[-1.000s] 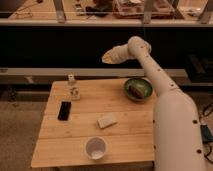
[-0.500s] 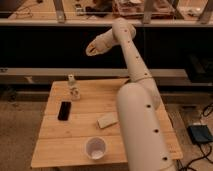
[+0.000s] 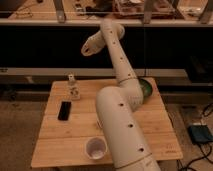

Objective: Knock the bottle over

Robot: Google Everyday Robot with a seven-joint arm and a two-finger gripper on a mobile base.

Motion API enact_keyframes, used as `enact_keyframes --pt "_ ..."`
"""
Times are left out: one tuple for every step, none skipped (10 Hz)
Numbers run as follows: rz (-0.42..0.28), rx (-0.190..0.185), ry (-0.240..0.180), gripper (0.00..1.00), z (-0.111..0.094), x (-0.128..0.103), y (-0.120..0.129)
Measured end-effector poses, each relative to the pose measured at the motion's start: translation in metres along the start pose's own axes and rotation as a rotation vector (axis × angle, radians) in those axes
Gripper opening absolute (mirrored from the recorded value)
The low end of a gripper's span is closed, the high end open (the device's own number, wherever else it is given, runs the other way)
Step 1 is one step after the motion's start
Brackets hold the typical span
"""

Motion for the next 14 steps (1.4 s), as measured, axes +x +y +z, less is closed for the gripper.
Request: enact_keyframes --pt "-0.034 0.012 0.044 0.03 0.002 0.012 -0.001" --pt "-0.065 0.034 0.086 0.03 0.004 0.023 -0.006" --pt "-0.083 0.051 0.099 0.03 0.005 0.027 -0.009" --pt "-0.100 0.063 0.101 0.03 0.007 0.028 -0.011" --pt "-0.119 0.072 0.083 0.03 0.013 0.022 -0.011" --pt "-0.131 0.070 0.053 0.03 0.017 0.015 -0.008" --pt "-0.145 0.067 0.039 0.03 0.017 0.012 -0.006" --pt "-0.154 0.064 0.036 0.03 0.016 0.011 -0.003" --pt "-0.165 0.059 0.040 0.03 0.015 0.014 0.000" --pt "-0.171 0.055 0.047 0.03 0.014 0.017 0.003" --pt "-0.177 0.053 0.053 0.03 0.013 0.020 0.005" --pt "-0.186 0.050 0.061 0.03 0.011 0.023 0.008" --pt "-0.192 0.045 0.065 0.03 0.011 0.024 0.010" --pt "-0.195 0.036 0.067 0.03 0.009 0.025 0.014"
